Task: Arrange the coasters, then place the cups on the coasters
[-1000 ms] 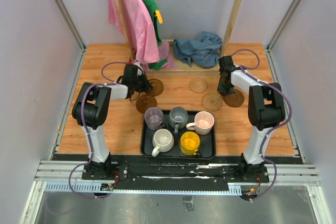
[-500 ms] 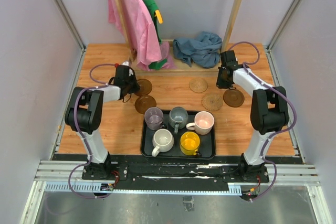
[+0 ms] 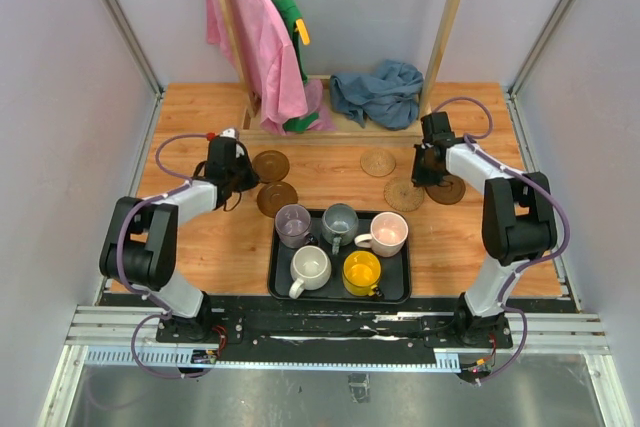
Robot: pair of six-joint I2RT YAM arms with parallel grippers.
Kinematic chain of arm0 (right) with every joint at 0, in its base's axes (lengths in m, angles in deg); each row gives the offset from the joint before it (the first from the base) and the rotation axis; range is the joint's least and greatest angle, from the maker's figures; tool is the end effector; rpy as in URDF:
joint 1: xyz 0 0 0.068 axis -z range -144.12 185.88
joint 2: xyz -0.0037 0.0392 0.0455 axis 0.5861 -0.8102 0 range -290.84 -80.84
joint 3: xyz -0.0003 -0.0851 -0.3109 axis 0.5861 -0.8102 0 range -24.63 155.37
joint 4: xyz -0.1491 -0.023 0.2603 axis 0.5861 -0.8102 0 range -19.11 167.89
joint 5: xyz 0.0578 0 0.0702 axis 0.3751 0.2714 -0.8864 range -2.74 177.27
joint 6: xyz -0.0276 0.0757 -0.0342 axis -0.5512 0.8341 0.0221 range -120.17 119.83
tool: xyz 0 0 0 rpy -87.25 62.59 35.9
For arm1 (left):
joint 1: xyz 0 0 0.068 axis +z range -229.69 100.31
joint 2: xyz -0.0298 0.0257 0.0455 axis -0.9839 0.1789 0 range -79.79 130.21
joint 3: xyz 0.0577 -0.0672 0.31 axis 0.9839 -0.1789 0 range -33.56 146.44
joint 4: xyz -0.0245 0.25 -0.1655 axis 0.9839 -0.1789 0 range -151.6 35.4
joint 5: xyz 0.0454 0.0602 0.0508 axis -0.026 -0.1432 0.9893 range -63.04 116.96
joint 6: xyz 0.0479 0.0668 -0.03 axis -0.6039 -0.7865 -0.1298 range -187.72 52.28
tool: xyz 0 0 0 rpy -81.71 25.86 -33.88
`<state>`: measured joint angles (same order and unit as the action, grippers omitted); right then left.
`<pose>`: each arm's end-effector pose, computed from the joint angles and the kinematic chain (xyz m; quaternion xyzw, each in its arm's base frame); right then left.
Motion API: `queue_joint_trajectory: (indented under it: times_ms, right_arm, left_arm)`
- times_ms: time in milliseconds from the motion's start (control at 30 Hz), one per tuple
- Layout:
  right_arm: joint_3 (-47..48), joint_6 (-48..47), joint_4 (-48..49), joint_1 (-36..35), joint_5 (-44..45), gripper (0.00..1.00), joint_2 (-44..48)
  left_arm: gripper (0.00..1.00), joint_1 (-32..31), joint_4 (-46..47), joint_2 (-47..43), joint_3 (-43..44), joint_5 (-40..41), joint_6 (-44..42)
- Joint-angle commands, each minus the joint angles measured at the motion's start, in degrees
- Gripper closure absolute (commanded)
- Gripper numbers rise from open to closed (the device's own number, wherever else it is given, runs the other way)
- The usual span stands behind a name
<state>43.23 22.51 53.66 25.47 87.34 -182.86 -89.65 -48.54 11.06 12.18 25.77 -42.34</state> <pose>0.4288 0.0788 0.1811 0.1030 0.9567 0.0770 0.2612 0.3810 -0.0685 0.1722 -0.1167 0.8951 -0.1395 0.4070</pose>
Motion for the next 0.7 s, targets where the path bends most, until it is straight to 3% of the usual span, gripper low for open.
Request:
queue_joint_trajectory:
  times_ms: [0, 267, 667]
  right_arm:
    - [-0.43, 0.29, 2.02, -2.06, -1.99, 0.99, 0.24]
    - [-0.21, 0.32, 2.77, -4.75, -2.19, 0.99, -0.86]
    - [-0.01, 2.07, 2.25, -5.15, -0.9, 0.99, -3.43]
  left_arm:
    - [0.99, -1.28, -0.99, -2.3, -3.93, -5.74, 0.45]
    - [1.0, -6.17, -0.11, -0.34, -5.58, -7.12, 0.15]
    - [0.99, -8.43, 3.79, 14.04, 0.81, -12.68, 1.15]
